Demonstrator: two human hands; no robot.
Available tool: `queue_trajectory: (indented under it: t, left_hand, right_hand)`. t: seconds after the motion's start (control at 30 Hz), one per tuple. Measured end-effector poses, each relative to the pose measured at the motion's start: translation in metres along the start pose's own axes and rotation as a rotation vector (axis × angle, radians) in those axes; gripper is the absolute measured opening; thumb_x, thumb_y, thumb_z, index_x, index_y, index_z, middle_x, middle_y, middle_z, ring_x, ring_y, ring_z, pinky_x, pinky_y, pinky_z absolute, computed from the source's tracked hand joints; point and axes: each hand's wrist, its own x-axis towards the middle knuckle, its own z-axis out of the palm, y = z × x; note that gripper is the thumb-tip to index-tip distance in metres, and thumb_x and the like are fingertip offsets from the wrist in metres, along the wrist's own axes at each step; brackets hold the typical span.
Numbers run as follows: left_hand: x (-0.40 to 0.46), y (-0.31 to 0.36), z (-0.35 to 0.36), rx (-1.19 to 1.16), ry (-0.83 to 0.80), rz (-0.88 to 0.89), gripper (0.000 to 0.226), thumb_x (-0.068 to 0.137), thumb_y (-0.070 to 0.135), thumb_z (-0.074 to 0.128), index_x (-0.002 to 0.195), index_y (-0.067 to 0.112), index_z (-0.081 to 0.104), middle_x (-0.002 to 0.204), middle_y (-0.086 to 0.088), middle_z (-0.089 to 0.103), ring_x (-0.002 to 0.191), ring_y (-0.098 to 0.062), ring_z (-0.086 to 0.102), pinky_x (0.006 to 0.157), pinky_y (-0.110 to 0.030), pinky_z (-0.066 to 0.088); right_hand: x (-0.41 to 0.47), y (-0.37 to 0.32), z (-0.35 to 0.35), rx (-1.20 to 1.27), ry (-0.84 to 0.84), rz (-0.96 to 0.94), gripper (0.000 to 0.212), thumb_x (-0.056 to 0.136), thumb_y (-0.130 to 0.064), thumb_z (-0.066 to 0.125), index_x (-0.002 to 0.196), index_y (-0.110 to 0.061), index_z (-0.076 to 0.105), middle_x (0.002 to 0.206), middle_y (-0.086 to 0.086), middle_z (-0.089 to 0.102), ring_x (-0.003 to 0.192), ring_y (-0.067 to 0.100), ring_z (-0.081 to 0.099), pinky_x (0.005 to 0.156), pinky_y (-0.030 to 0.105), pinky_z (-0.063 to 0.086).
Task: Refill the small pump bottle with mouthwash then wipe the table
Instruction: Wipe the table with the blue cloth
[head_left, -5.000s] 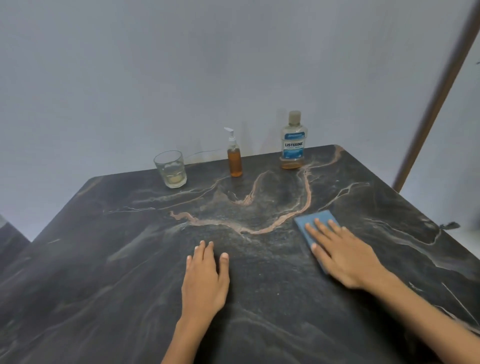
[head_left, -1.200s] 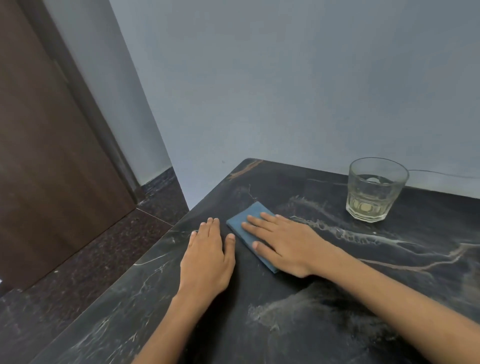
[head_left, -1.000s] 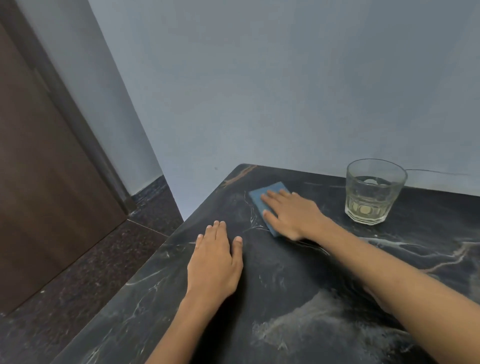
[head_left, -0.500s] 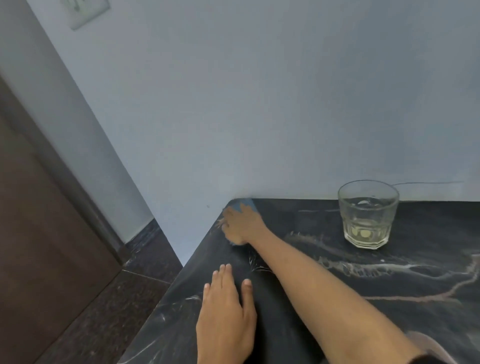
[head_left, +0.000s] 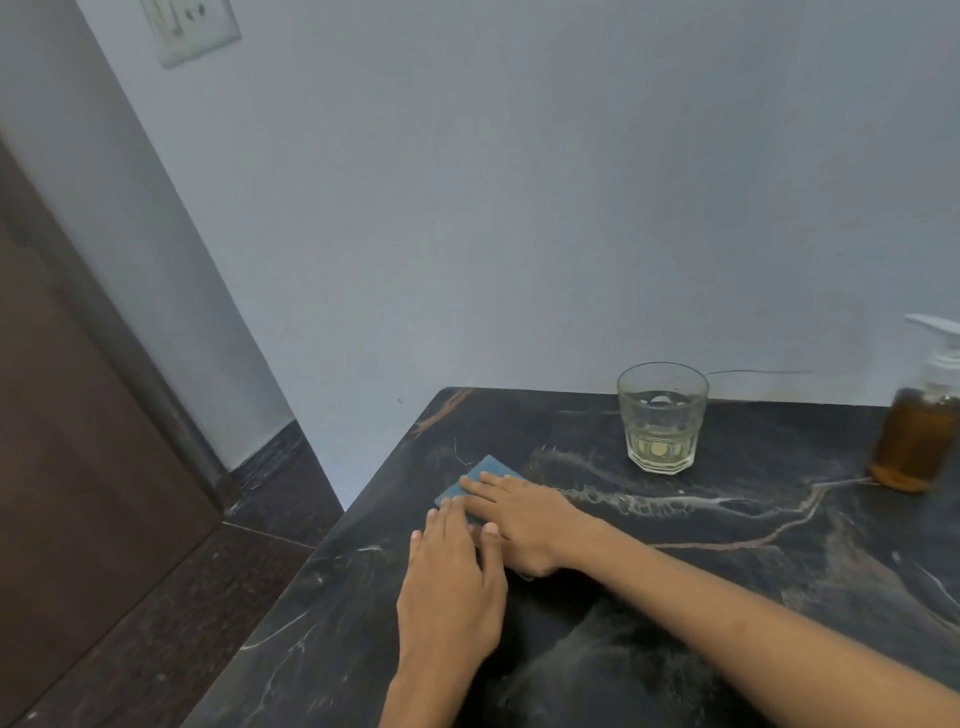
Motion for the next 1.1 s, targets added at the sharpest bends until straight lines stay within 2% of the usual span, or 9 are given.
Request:
queue_trajectory:
  t: [0.07,0.17,0.37,0.5,0.6,0.8,0.9,1.03,1.1]
  left_hand:
    - [0.01,-0.005,0.005,0.005,0.011,-0.004,0.048,0.1,0.037,0.027,0.144,0.018,0.026,0.15,0.002,0.032,0.142,-0.015,0.022,0.118,-0.03,0.012]
    - [0.028,-0.016,0.01,-0.005,0.026,-0.033,0.053,0.1,0.036,0.024,0.149,0.018,0.015,0.158,0.005,0.014,0.146,-0.013,0.01,0.117,-0.027,0.006]
    - [0.055,-0.03,0.018,0.034,0.039,-0.036,0.054,0.101,0.035,0.023,0.15,0.017,0.009,0.158,0.005,0.012,0.145,-0.009,0.004,0.117,-0.026,0.002]
    - [0.048,-0.03,0.019,0.034,0.061,-0.041,0.054,0.099,0.039,0.024,0.149,0.019,0.013,0.157,0.006,0.015,0.146,-0.012,0.006,0.116,-0.028,0.007]
    - [0.036,-0.029,0.02,0.026,0.037,-0.042,0.055,0.1,0.04,0.024,0.149,0.017,0.014,0.157,0.004,0.016,0.146,-0.011,0.007,0.116,-0.026,0.004]
    - [-0.002,-0.02,0.011,0.03,-0.042,-0.034,0.054,0.101,0.036,0.024,0.148,0.011,0.016,0.157,-0.002,0.019,0.145,-0.014,0.011,0.117,-0.028,0.004]
    - [-0.019,-0.02,-0.002,0.031,-0.043,-0.051,0.053,0.101,0.034,0.025,0.147,0.009,0.018,0.156,-0.005,0.022,0.145,-0.018,0.014,0.116,-0.03,0.006]
    - [-0.037,-0.025,-0.023,0.0,-0.022,-0.082,0.054,0.101,0.032,0.028,0.146,0.005,0.022,0.154,-0.01,0.027,0.143,-0.024,0.02,0.116,-0.034,0.009]
    - [-0.043,-0.029,-0.03,0.001,-0.018,-0.083,0.053,0.101,0.032,0.028,0.146,0.004,0.023,0.153,-0.011,0.028,0.143,-0.025,0.022,0.116,-0.035,0.01]
  right_hand:
    - [0.039,-0.001,0.005,-0.064,-0.01,0.01,0.051,0.099,-0.035,0.029,0.147,-0.024,0.015,0.157,0.003,0.006,0.143,0.02,0.003,0.116,0.036,0.001]
    - [0.108,0.002,0.008,-0.027,0.055,0.07,0.049,0.099,-0.034,0.029,0.146,-0.022,0.019,0.156,0.004,0.01,0.143,0.021,0.008,0.116,0.037,0.004]
    - [0.179,0.034,-0.002,-0.005,0.071,0.254,0.053,0.099,-0.042,0.021,0.147,-0.02,0.02,0.156,0.001,0.012,0.142,0.019,0.011,0.115,0.037,0.01]
    - [0.147,0.061,-0.005,-0.026,0.103,0.406,0.057,0.098,-0.044,0.017,0.149,-0.019,0.012,0.157,0.001,0.007,0.143,0.019,0.006,0.115,0.037,0.006]
    - [0.102,0.075,-0.011,-0.005,0.094,0.586,0.058,0.099,-0.044,0.014,0.149,-0.016,0.006,0.157,0.005,0.001,0.143,0.022,0.001,0.116,0.039,0.001]
    - [0.031,0.029,-0.011,0.088,0.169,0.93,0.057,0.1,-0.037,0.014,0.148,-0.009,0.002,0.156,0.01,-0.005,0.143,0.028,-0.006,0.116,0.041,-0.005]
    - [-0.001,-0.022,0.0,0.066,0.151,0.829,0.055,0.1,-0.034,0.014,0.148,-0.009,0.002,0.156,0.009,-0.004,0.143,0.027,-0.007,0.116,0.04,-0.005]
    - [-0.074,-0.085,0.026,-0.007,0.157,0.333,0.055,0.099,-0.038,0.016,0.149,-0.016,0.011,0.157,0.005,0.005,0.143,0.021,0.0,0.115,0.034,-0.005]
    - [-0.117,-0.096,0.035,-0.019,0.152,0.199,0.059,0.095,-0.046,0.011,0.148,-0.021,0.013,0.156,0.001,0.009,0.143,0.018,0.003,0.112,0.031,-0.012]
